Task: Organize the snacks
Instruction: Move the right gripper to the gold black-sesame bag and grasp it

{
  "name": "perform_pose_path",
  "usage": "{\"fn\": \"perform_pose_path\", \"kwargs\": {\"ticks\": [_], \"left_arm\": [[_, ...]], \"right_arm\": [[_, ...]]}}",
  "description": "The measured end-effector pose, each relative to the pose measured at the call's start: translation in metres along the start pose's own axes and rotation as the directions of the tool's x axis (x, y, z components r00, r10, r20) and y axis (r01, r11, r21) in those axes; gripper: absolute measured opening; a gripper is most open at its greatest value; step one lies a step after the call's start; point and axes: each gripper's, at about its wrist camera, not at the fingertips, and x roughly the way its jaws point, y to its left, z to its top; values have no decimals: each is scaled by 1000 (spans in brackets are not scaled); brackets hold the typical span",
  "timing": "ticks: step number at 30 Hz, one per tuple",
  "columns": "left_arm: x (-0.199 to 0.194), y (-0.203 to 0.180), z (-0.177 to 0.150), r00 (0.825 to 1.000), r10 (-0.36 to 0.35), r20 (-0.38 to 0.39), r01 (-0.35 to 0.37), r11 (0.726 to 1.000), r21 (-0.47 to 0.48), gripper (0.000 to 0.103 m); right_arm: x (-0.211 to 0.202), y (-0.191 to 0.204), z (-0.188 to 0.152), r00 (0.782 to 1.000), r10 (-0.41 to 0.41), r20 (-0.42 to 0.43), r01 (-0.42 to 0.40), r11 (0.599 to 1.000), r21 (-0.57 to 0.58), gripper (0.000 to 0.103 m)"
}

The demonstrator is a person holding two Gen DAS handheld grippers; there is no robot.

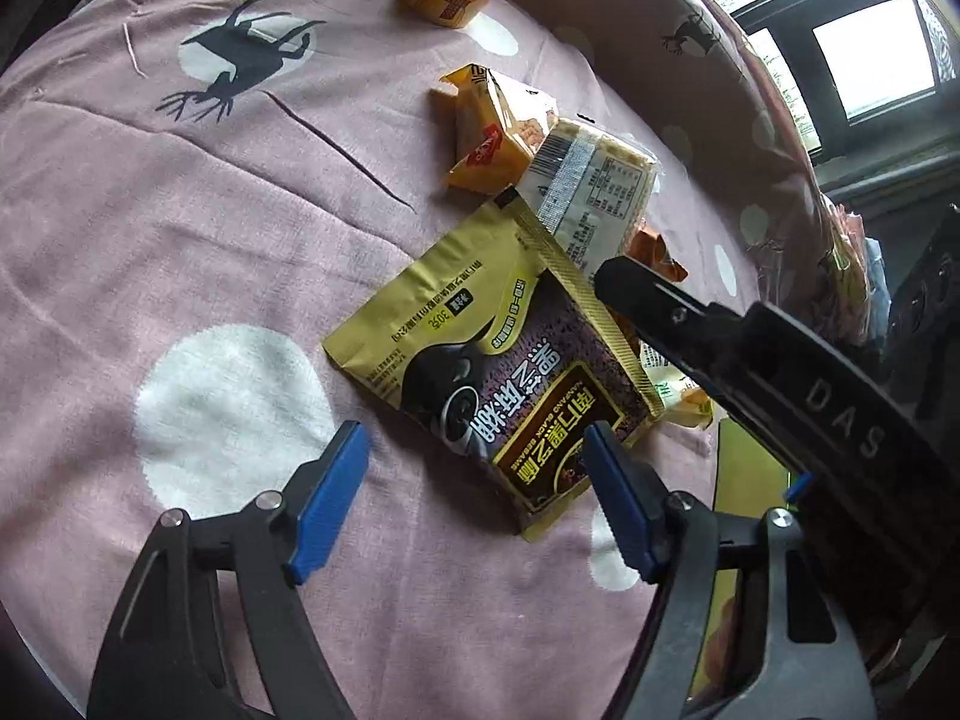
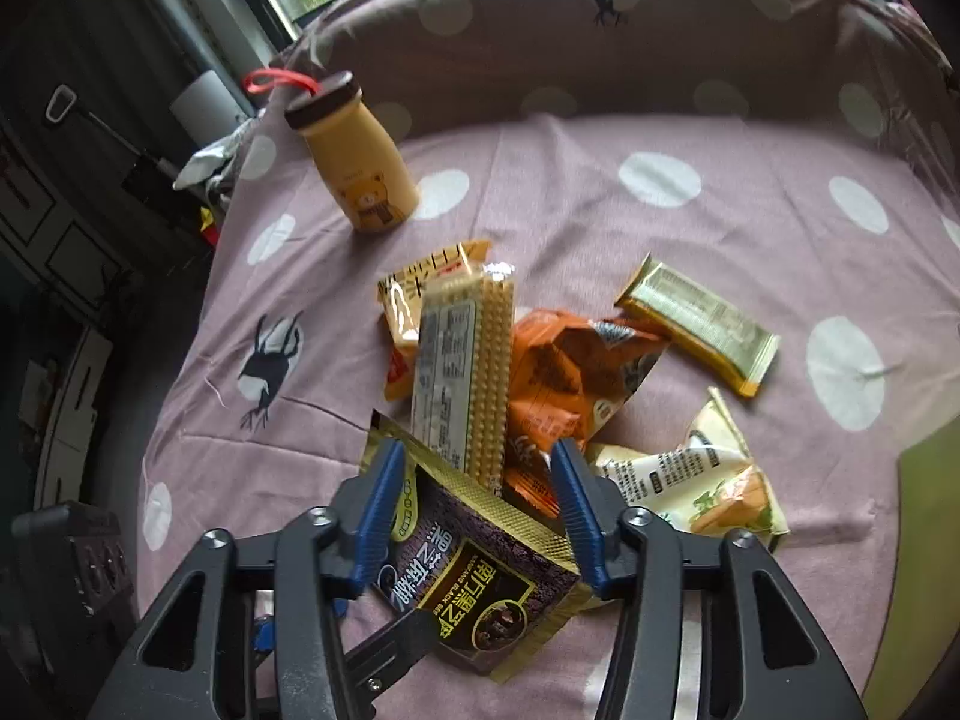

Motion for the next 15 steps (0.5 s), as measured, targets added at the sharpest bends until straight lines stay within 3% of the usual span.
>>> {"fn": "perform_pose_path", "kwargs": {"ticks": [4,8,11,15], "left_arm": [[-2,-2,-3,999,32,19,-32,999,21,63],[0,-2,-5,998,64,29,-65,997,34,37],[0,-2,-6,998,58,21,-59,997,41,32],[1,-8,-8,998,68,18,-69,994,82,32]], "right_arm": [[4,3,-8,1000,7,-16,-7,999,-36,45],[16,4,-14,994,67,-82,-69,998,-16,43],[21,2,-21,991,76,-106,-76,997,0,37],[23,-6,-25,974,185,-130,-177,982,70,37]]}}
